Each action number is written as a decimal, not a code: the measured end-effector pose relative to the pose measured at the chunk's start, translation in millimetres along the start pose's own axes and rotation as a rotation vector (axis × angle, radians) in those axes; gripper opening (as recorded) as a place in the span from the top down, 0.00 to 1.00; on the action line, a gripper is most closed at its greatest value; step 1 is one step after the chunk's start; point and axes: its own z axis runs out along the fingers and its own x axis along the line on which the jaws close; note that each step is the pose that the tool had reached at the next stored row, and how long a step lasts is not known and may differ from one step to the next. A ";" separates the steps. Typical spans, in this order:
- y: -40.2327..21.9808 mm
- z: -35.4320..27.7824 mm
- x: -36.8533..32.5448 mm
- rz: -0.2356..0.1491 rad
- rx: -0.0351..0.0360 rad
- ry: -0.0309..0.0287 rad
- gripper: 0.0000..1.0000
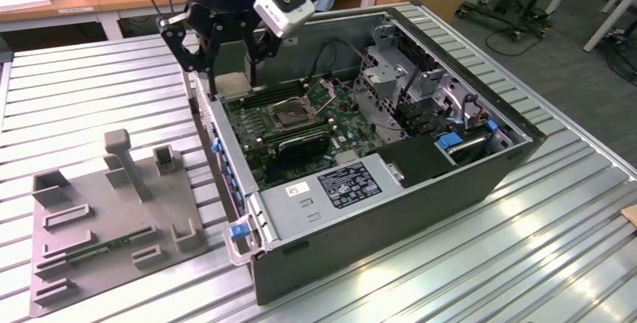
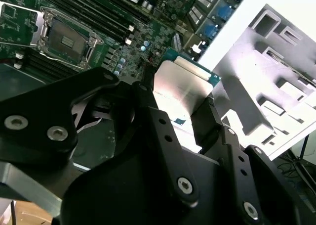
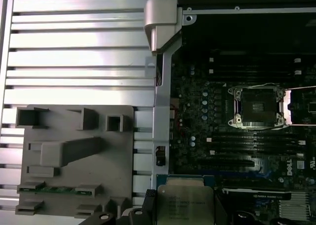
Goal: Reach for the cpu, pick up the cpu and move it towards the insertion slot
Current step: 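Pick up the cpu and move it towards the insertion slot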
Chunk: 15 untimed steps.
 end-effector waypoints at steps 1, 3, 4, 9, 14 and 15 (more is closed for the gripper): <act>0.1 0.1 -1.6 0.000 0.0000 0.0000 0.46; 0.1 0.2 -5.0 0.000 0.0000 0.0000 0.46; 0.2 0.3 -6.6 0.000 0.0000 0.0000 0.46; 0.6 0.7 -13.6 0.000 0.0000 0.0000 0.46; 0.9 1.1 -20.1 0.000 0.0000 0.0000 0.46; 1.0 1.2 -21.4 0.000 0.0000 0.0000 0.46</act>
